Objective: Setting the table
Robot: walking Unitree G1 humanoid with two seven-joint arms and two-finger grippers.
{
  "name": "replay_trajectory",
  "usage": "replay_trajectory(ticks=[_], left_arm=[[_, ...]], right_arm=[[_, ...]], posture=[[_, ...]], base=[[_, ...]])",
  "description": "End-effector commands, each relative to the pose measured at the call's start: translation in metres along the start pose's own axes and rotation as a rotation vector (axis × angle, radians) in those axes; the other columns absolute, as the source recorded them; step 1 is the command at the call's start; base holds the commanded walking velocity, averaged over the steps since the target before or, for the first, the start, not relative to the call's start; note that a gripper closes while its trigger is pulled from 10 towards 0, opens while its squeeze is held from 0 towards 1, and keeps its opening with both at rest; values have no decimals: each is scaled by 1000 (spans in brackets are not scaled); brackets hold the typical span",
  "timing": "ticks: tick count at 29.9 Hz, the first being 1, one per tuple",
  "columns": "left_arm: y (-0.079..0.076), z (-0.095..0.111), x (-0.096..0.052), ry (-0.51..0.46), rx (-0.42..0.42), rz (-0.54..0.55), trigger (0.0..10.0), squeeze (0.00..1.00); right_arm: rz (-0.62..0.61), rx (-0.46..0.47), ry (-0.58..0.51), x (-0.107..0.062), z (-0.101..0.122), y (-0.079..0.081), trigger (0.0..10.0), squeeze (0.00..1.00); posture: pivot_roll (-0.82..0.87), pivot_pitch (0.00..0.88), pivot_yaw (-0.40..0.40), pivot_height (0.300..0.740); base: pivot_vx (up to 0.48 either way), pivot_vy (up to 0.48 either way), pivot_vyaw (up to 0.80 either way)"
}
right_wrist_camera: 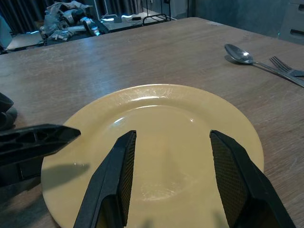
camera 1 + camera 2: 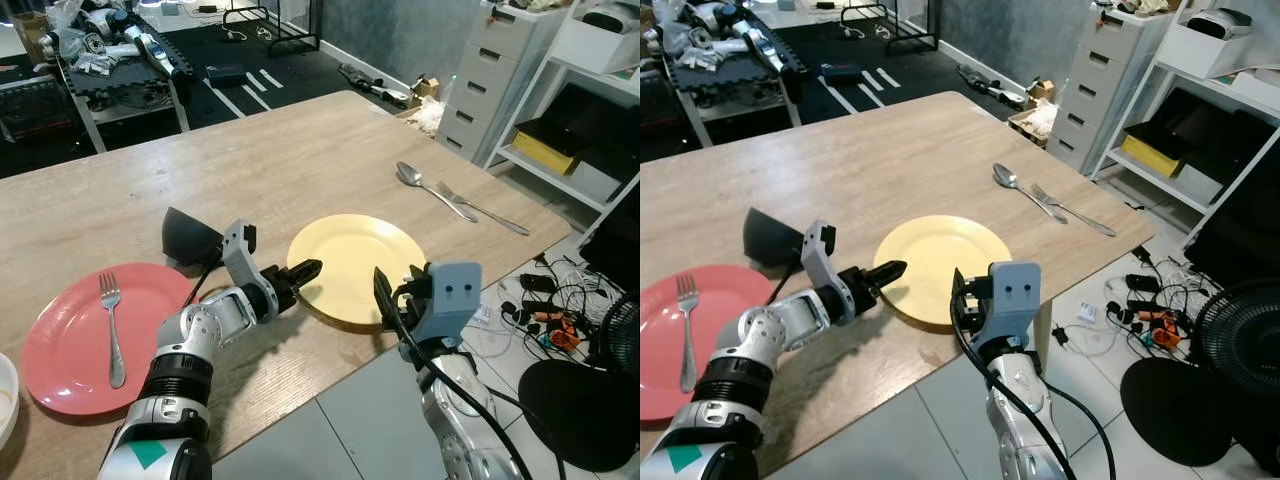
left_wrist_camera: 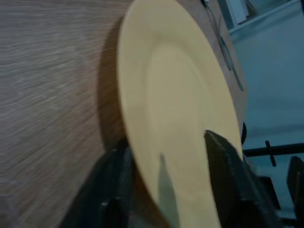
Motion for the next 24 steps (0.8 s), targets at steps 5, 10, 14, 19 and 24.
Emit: replay_trajectory(ticks=[5, 10, 14, 19, 24], left_arm=[[14, -18, 1, 56, -35, 41, 0, 0], [12, -15, 0, 47, -36, 26, 0, 0], [10, -9, -1, 27, -37, 13, 0, 0], [0, 3, -4, -24, -29, -26, 0, 0], [-15, 23, -12, -129, 9, -93, 3216, 0]], right_arm=[[-14, 0, 7, -1, 0, -3, 10000, 0], [-15, 1, 6, -1, 0, -3, 10000, 0], [-15, 1, 6, 0, -1, -3, 10000, 0], [-13, 1, 4, 2, 0, -3, 10000, 0], [-31, 12, -8, 3, 2, -8, 10000, 0]], posture=[[18, 213, 79, 740], [20, 211, 79, 740], [24, 203, 77, 740], [28, 196, 73, 740], [34, 187, 69, 740]], base=[[0, 0, 0], [0, 0, 0], [0, 0, 0], [0, 0, 0], [0, 0, 0]])
Point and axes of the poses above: a point about 5 cm out from each wrist's last joint towards the gripper, its own x axis pointing out of the wrist towards the gripper, its own z axis along the axis of the wrist's last joint, y = z × x, the point moved 4 cm from there along x, pointing out of the wrist towards the gripper, and after that the axes turned 8 degrees about -x, right-handed, at the moved point
